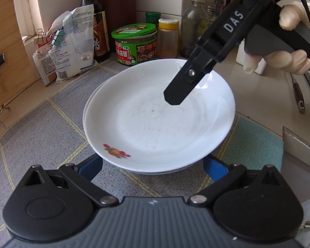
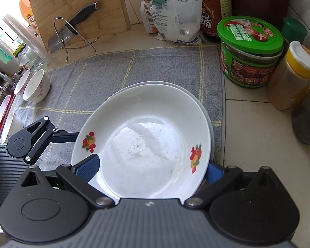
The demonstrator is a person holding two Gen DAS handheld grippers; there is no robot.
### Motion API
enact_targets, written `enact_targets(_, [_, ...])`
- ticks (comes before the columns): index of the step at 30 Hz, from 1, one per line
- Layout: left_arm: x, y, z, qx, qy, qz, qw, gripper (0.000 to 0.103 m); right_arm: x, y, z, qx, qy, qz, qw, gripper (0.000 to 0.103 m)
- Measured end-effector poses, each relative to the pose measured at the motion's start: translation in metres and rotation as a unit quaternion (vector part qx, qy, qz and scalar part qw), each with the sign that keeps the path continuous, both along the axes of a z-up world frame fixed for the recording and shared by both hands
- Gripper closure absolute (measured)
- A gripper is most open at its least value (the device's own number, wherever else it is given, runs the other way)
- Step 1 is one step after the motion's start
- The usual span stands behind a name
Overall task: Organize plates and bowls
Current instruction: 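Lower the fruit-print plate onto the plate stack with the right gripper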
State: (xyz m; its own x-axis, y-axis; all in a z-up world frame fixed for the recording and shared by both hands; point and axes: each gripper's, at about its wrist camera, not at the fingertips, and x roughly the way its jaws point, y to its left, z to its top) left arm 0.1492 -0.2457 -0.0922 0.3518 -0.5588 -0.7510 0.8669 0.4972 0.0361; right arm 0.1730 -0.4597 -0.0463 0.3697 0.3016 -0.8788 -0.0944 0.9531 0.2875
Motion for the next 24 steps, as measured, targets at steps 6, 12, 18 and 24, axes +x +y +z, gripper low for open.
enact_targets(6, [-0.0004,-0.0003,-0.0007,0.002,-0.003,-0.001,1.0,0.001,-0.0017,0.0009,0.0008,-0.005,0.0,-0.001,1.0,0.0])
enact_targets(12, [-0.0005,0.0002,-0.0007,0.002,-0.003,-0.002,1.0,0.001,-0.0011,0.0024,0.0014,-0.011,0.003,-0.003,1.0,0.0])
enact_targets(18, [0.0008,0.0007,-0.0011,-0.001,0.0,-0.001,1.0,0.001,-0.0016,0.0063,0.0023,-0.027,0.007,-0.001,1.0,0.0])
enact_targets(24, [0.0005,0.0004,-0.0011,-0.001,-0.001,0.001,1.0,0.001,-0.0055,0.0046,0.0034,-0.035,0.009,-0.005,0.999,0.0])
